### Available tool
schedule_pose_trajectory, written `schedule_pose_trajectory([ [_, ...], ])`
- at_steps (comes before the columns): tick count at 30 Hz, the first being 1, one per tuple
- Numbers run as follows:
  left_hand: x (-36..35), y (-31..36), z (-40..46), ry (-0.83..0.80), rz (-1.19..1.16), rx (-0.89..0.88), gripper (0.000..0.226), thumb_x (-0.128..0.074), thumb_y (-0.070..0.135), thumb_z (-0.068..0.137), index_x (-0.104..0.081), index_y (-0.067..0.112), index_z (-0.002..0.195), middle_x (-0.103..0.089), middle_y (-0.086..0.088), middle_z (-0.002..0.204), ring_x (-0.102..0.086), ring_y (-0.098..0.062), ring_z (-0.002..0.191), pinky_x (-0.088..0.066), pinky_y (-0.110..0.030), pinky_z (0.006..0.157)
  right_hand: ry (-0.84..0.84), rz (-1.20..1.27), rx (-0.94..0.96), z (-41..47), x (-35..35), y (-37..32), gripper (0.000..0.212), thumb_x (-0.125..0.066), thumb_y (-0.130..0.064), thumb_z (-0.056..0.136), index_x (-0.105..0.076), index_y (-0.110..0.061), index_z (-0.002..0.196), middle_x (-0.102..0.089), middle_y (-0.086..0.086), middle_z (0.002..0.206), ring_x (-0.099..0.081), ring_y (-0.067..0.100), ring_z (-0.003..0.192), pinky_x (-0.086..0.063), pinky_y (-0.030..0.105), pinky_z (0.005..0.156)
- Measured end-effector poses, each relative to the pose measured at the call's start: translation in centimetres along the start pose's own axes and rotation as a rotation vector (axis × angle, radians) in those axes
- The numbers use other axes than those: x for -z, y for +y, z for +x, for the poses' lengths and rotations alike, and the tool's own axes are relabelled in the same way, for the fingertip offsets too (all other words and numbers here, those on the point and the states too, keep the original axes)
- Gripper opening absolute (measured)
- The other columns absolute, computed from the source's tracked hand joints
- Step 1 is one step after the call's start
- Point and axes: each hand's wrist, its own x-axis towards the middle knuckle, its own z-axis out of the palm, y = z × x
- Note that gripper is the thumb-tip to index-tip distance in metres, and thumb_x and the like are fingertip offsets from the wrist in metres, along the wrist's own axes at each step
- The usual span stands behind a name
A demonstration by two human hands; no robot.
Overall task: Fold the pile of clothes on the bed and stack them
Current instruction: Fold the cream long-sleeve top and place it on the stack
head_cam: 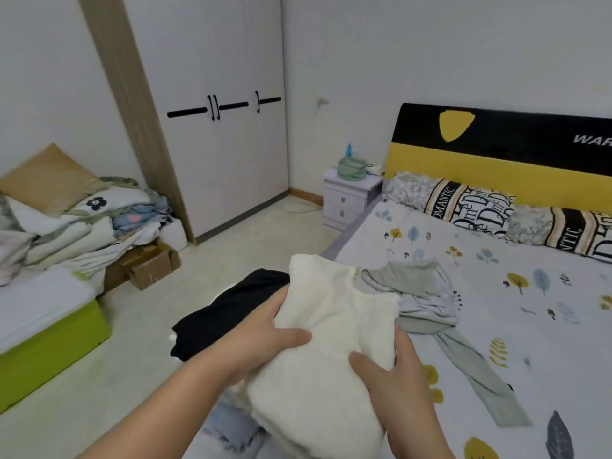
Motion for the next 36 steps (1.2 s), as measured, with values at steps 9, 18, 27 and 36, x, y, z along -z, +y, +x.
schedule_pose_trajectory([
  [9, 13.5, -0.6, 4.7, -0.038, -0.035, 0.087, 0.050, -0.066, 0.004, 0.082, -0.052, 0.043, 0.110, -0.069, 0.018, 0.102, -0.066, -0.003, 0.092, -0.052, -0.018, 0.071, 0.009, 0.059, -0.030, 4.6, -13.4, -3.1, 0.033, -0.066, -0.008, 0.078, -0.051, -0.026, 0.101, -0.061, -0.007, 0.094, -0.058, 0.008, 0.084, -0.046, 0.028, 0.069],
  [18, 19.6, -5.6, 9.1, -0.044, -0.104, 0.137, 0.048, -0.068, 0.006, 0.081, -0.054, 0.037, 0.115, -0.069, 0.011, 0.107, -0.067, -0.009, 0.096, -0.052, -0.025, 0.075, 0.086, 0.059, -0.116, 8.4, -20.6, -0.7, 0.034, -0.068, -0.013, 0.077, -0.053, -0.022, 0.107, -0.062, -0.009, 0.099, -0.059, 0.011, 0.092, -0.047, 0.029, 0.074],
  [27, 18.8, -13.5, 10.3, 0.035, 0.009, 0.288, 0.043, -0.059, 0.015, 0.090, -0.045, 0.026, 0.129, -0.058, 0.010, 0.114, -0.057, -0.001, 0.095, -0.045, -0.015, 0.066, 0.053, -0.172, -0.339, 8.5, -21.9, 4.0, 0.059, -0.053, -0.019, 0.090, -0.026, -0.014, 0.142, -0.046, 0.002, 0.133, -0.046, 0.018, 0.110, -0.033, 0.022, 0.086],
  [36, 17.6, -14.6, 10.2, 0.160, 0.635, 0.208, 0.077, -0.053, 0.038, 0.092, -0.005, 0.022, 0.149, -0.024, -0.006, 0.150, -0.032, -0.023, 0.133, -0.030, -0.030, 0.103, 0.003, -0.475, -0.308, 8.3, -21.9, 4.3, 0.056, -0.043, -0.030, 0.096, -0.020, -0.019, 0.146, -0.031, 0.008, 0.146, -0.035, 0.024, 0.129, -0.031, 0.030, 0.103],
])
